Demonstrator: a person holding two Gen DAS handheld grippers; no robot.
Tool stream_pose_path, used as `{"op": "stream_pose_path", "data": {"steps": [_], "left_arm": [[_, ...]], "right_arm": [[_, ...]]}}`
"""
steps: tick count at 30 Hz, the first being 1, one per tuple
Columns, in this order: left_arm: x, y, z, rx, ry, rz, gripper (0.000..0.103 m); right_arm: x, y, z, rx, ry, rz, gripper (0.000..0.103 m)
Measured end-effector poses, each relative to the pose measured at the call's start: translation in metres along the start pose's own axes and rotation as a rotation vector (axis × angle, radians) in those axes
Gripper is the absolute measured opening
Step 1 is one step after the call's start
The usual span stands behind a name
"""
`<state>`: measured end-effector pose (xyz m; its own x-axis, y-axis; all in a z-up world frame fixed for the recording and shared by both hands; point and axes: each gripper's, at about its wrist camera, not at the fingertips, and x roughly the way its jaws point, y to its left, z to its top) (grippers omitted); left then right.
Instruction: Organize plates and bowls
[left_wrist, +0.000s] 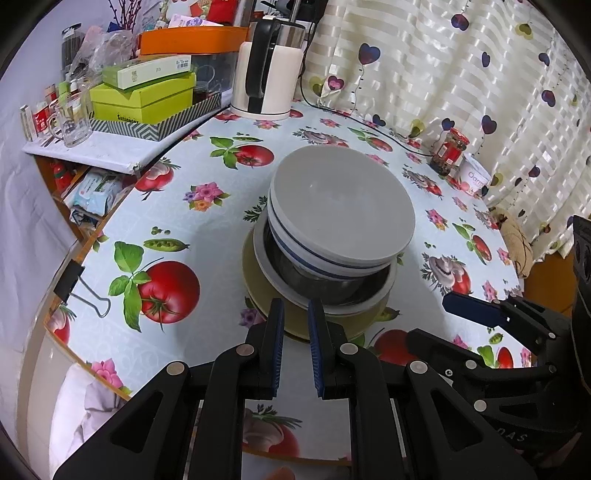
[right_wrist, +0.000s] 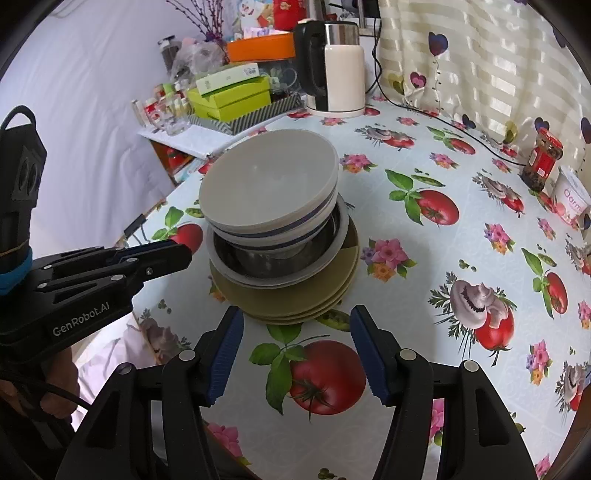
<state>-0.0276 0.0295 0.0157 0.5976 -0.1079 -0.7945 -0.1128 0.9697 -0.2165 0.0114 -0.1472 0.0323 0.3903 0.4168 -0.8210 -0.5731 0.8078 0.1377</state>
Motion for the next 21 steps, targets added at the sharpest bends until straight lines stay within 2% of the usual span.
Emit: {"op": "stream_pose_path", "data": {"steps": [21], "left_arm": [[0.0091, -0.0008, -0.006, 0.017, 0.02, 0.044, 0.014]], "right_arm": [[0.0072, 0.0007, -0.0035, -0.003, 0.017, 0.005, 0.062]]}}
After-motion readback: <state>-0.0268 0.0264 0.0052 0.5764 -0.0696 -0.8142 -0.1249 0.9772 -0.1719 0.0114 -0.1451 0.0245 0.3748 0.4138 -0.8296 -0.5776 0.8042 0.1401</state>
